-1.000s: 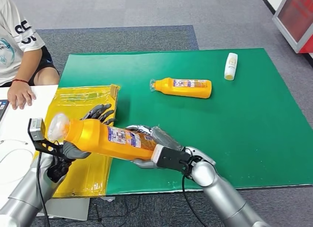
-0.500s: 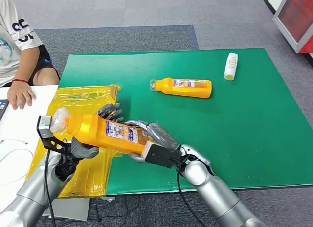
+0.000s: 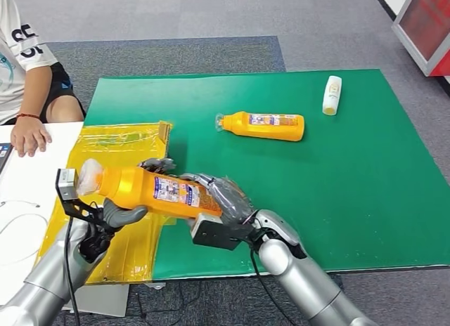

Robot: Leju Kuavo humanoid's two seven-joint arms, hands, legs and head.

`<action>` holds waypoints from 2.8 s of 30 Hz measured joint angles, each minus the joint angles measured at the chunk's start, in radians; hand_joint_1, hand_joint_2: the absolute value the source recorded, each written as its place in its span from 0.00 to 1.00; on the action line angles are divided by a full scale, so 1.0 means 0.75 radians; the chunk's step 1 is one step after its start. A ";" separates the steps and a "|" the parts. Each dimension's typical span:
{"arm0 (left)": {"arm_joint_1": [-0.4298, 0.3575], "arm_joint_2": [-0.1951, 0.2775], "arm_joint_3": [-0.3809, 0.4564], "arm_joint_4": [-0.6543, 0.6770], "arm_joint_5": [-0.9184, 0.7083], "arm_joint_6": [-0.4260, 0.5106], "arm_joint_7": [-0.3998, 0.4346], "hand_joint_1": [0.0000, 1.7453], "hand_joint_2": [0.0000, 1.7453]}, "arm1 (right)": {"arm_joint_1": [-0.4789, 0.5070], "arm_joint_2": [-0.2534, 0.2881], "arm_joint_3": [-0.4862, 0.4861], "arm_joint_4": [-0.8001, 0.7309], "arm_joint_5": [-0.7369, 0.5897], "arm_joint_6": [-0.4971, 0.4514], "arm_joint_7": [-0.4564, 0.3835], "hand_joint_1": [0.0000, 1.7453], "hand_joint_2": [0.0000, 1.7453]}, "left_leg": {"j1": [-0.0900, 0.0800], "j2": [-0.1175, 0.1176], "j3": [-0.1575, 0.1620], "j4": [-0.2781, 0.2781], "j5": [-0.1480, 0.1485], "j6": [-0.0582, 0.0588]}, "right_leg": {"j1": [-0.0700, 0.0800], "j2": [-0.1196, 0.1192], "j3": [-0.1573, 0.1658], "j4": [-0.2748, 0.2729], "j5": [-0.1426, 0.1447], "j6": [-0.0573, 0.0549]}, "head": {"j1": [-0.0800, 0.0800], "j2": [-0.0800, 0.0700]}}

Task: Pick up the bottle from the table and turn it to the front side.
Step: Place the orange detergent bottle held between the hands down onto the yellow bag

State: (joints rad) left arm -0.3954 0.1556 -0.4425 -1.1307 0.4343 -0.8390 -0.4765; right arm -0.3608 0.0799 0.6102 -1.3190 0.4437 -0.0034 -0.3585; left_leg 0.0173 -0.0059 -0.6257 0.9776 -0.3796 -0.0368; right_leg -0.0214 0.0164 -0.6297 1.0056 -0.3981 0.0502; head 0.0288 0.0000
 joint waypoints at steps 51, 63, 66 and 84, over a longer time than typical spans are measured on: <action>-0.297 -0.057 -0.249 -0.127 -1.655 0.837 0.747 1.00 1.00 | 0.132 0.032 -0.334 -0.006 -0.169 0.120 0.070 0.00 1.00 | 0.000 0.000 -0.003 0.001 0.002 0.001 | -0.001 0.000 -0.003 0.000 0.003 0.002 | 0.000 0.000; -0.602 -0.025 -0.474 0.207 -1.491 0.296 0.521 1.00 1.00 | 0.082 0.047 -0.342 0.019 -0.193 0.153 0.042 0.00 1.00 | 0.000 0.000 -0.003 0.001 0.003 0.001 | 0.000 0.000 -0.002 0.000 0.003 0.001 | 0.000 0.000; -0.700 0.029 -0.562 0.297 -1.335 0.140 0.406 1.00 1.00 | 0.055 0.048 -0.327 0.057 -0.218 0.164 0.021 0.00 1.00 | 0.000 0.000 -0.003 0.001 0.004 0.000 | 0.000 0.000 -0.002 0.001 0.003 0.001 | 0.000 0.000; -0.883 0.151 -0.908 0.469 -1.053 0.143 0.498 1.00 1.00 | -0.027 0.051 -0.248 0.152 -0.261 0.138 0.035 0.00 1.00 | 0.000 0.000 -0.003 0.001 0.004 0.000 | 0.000 0.000 -0.002 0.001 0.004 0.001 | 0.000 0.000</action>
State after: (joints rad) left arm -1.0576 0.2690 -1.1238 -0.7792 -0.3552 -0.7319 -0.1027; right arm -0.3814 0.1184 0.4243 -1.2051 0.2476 0.1000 -0.3324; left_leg 0.0172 -0.0059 -0.6276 0.9780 -0.3766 -0.0366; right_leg -0.0216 0.0164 -0.6313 1.0062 -0.3954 0.0508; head 0.0288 0.0000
